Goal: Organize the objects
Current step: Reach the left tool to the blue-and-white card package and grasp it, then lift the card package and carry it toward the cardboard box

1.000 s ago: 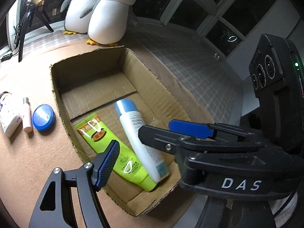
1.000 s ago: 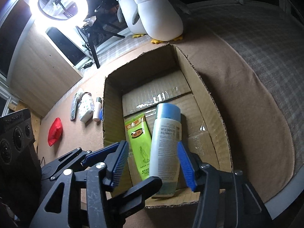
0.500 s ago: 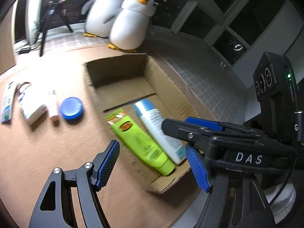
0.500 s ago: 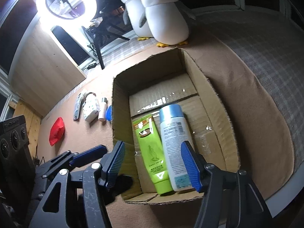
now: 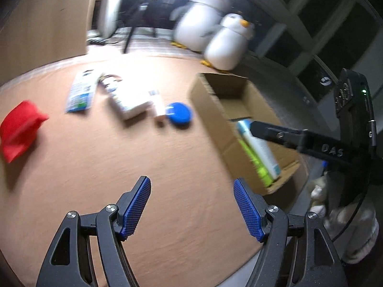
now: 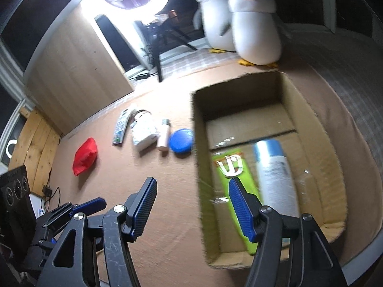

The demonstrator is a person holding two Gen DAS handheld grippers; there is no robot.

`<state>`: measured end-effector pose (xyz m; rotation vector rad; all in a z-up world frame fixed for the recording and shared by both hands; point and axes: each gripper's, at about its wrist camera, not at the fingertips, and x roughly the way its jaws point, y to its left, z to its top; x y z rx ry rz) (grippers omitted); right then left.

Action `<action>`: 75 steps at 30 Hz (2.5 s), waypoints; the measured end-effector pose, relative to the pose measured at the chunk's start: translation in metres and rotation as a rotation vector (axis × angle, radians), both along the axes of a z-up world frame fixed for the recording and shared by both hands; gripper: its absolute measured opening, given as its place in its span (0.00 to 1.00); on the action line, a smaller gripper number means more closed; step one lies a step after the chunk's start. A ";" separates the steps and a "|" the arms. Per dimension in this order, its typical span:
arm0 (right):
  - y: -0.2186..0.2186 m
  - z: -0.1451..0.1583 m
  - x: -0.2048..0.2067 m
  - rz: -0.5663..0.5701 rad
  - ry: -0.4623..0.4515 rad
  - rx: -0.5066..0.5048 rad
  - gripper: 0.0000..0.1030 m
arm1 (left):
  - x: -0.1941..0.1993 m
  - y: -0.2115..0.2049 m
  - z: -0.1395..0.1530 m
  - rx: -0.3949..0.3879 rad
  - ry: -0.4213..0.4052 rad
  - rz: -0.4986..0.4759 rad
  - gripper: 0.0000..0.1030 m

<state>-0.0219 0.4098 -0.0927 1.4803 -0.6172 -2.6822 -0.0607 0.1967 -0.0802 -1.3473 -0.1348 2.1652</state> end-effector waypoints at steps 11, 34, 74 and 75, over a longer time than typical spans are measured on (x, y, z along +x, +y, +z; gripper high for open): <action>-0.063 -0.001 -0.026 0.094 -0.031 -0.004 0.57 | -0.071 -0.079 0.004 -0.033 0.009 0.162 0.76; -0.046 0.001 0.003 -0.020 -0.057 -0.111 0.58 | -0.254 -0.061 -0.069 -0.155 -0.156 0.169 0.79; -0.050 -0.005 0.002 0.013 -0.069 -0.075 0.59 | -0.136 -0.073 -0.081 -0.209 -0.062 0.205 0.57; -0.050 -0.004 0.002 0.014 -0.069 -0.071 0.59 | -0.128 -0.073 -0.079 -0.204 -0.059 0.206 0.57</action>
